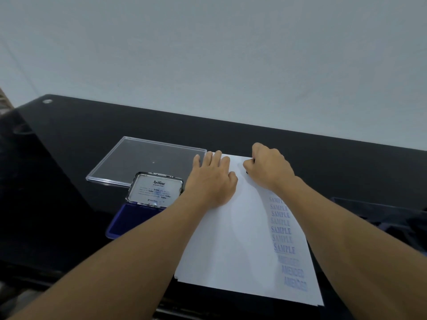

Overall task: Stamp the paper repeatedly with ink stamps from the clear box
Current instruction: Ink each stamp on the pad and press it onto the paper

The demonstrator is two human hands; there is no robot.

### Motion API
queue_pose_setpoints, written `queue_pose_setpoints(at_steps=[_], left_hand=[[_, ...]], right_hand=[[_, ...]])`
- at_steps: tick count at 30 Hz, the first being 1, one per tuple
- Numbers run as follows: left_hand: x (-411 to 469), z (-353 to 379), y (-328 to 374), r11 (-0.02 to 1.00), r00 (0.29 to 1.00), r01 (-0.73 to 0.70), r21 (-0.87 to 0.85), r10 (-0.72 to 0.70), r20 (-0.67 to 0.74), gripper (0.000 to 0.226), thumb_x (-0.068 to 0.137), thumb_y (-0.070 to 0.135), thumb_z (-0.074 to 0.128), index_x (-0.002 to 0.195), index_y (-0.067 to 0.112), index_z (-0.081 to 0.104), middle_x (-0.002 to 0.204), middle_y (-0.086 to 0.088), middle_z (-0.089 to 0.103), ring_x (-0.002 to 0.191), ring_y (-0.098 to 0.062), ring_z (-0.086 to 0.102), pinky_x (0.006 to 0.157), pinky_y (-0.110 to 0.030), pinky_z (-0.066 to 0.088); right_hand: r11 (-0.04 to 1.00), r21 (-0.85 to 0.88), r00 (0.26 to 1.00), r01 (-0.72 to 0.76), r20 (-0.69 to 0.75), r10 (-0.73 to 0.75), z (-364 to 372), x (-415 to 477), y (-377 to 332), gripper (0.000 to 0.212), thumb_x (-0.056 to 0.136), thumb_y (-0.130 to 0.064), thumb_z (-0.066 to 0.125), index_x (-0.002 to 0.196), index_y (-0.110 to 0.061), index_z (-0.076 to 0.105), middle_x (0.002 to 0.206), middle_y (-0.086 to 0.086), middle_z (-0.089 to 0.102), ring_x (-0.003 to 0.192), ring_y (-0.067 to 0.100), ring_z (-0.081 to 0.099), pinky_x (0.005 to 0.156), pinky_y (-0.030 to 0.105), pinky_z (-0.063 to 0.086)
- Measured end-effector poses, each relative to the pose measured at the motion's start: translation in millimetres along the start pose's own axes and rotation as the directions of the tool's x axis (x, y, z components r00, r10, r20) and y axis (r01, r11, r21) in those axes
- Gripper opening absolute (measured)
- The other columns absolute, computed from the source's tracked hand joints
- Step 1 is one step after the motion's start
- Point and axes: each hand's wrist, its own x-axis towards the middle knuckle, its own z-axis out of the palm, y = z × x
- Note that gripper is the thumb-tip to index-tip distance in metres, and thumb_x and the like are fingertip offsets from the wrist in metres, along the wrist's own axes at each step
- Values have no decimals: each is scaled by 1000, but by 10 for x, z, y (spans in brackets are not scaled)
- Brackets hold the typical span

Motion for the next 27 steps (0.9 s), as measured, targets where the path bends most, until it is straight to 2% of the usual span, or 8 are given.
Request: queue_pose_setpoints(at_steps=[6,11,15,19,24,27], left_hand=[[-3,-17,11,1000,1000,7,0,-7,8,49,100,34,24,144,14,33,161,-8,21,147,-26,15,120,-54,10],[-8,-12,9,1000,1000,7,6,-7,9,50,100,35,23,144,14,33,161,-8,21,148,-26,15,120,-54,10],[-9,-10,9,1000,1000,9,4,-9,9,49,100,36,22,142,15,34,161,-8,22,148,-27,15,120,-54,11],[-14,-2,12,1000,1000,8,14,-8,0,48,99,35,22,140,14,35,160,-8,23,146,-26,17,119,-54,12],[-22,-16,18,1000,1000,6,10,-6,-4,48,99,35,23,141,15,35,160,-7,24,147,-26,17,120,-54,11],[-28,-18,18,1000,1000,-1,7,1,-5,48,99,36,23,141,15,35,160,-7,24,146,-26,18,120,-54,11]], right_hand=[[1000,3,1000,-7,-14,7,6,-64,-17,19,95,-19,46,79,-18,35,69,3,49,56,17,41,50,31,33],[999,-40,999,16,-42,-18,7,-139,-34,29,96,-18,44,73,-21,27,67,1,46,54,15,38,48,29,27],[1000,-26,999,1,-33,-2,26,-91,-35,29,98,-21,45,75,-22,29,68,1,48,55,14,41,49,29,33],[1000,-1,1000,-25,0,25,15,-10,-27,22,96,-22,47,78,-20,35,71,3,51,59,16,44,56,34,40],[1000,-8,999,4,42,-3,-33,-30,-2,21,98,-26,47,81,-20,37,72,2,52,58,15,45,53,32,38],[1000,-1,999,10,42,-10,-179,-10,25,19,97,-31,52,86,-16,47,80,4,60,66,19,55,60,37,49]])
